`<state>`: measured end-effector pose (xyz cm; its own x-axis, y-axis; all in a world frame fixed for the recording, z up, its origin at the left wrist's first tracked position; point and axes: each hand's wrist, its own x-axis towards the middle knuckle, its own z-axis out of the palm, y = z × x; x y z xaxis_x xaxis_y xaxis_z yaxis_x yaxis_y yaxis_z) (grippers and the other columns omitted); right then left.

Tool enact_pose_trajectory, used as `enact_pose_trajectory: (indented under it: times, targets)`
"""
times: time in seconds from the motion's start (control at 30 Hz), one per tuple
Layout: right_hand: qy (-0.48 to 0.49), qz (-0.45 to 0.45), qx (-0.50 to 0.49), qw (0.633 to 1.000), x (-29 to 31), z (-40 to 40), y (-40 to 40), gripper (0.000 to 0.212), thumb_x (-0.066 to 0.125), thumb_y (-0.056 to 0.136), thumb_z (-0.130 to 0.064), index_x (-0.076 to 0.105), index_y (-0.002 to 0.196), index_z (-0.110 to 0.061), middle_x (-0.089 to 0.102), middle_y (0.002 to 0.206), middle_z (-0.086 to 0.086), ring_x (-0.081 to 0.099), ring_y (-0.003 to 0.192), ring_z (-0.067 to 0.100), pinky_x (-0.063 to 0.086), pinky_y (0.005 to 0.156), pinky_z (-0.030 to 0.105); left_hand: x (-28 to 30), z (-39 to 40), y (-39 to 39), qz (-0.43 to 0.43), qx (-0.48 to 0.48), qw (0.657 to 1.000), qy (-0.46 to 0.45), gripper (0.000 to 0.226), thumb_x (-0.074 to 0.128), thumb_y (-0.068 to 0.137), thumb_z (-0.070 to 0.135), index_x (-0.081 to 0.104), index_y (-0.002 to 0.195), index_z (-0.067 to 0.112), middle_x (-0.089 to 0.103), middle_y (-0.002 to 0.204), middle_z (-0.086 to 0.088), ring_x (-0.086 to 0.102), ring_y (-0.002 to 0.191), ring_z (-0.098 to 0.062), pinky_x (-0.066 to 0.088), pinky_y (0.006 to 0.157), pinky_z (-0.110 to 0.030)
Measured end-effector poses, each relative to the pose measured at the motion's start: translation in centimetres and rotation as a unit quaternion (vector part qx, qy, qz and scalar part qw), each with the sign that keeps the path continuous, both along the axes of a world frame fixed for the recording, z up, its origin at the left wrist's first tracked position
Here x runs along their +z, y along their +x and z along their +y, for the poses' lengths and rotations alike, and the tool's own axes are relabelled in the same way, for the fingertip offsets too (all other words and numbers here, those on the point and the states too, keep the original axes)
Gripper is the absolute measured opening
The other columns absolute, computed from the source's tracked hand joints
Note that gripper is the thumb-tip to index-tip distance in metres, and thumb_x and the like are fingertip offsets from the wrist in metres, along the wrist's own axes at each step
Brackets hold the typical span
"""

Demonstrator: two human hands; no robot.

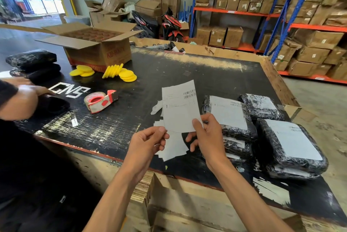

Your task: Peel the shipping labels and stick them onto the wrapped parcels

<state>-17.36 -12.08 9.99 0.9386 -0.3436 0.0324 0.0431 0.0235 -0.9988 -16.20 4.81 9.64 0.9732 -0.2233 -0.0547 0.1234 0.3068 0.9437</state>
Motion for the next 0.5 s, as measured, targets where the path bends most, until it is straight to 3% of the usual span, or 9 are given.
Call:
enact_pose_trajectory:
  times: [0.27,0.4,0.5]
  targets:
    - [-0.053,0.046,0.034,0.997,-0.3,-0.2,0.2,0.006,0.055,0.100,-0.014,0.055,0.100,-0.007,0.071,0.083,0.022,0.059,0.055,0.024,0.044,0.039,0.032,-0.3,-0.1,0.8,-0.042,-0.017,0.999,0.008,0.021,0.063,0.084,0.026,0.073,0.090,0.009,0.064,0.079,-0.006,0.051,0.068,-0.013,0.044,0.063,-0.023]
    - [-0.122,0.068,0.066,0.988,-0.2,-0.7,0.2,0.009,0.064,0.095,-0.017,0.062,0.098,-0.009,0.075,0.085,0.013,0.062,0.059,0.018,0.045,0.040,0.029,-0.4,-0.1,1.2,-0.075,-0.027,0.997,0.024,0.028,0.061,0.087,0.026,0.069,0.099,0.002,0.061,0.079,-0.006,0.049,0.068,-0.014,0.042,0.063,-0.022]
    - [-0.195,0.062,0.076,0.976,0.1,-1.0,0.2,0.013,0.073,0.089,-0.023,0.064,0.097,-0.019,0.075,0.089,-0.002,0.067,0.072,0.013,0.050,0.052,0.027,-0.4,-0.2,1.3,-0.093,-0.030,0.995,0.032,0.024,0.059,0.091,0.021,0.069,0.098,0.001,0.062,0.078,-0.006,0.050,0.067,-0.013,0.043,0.062,-0.021]
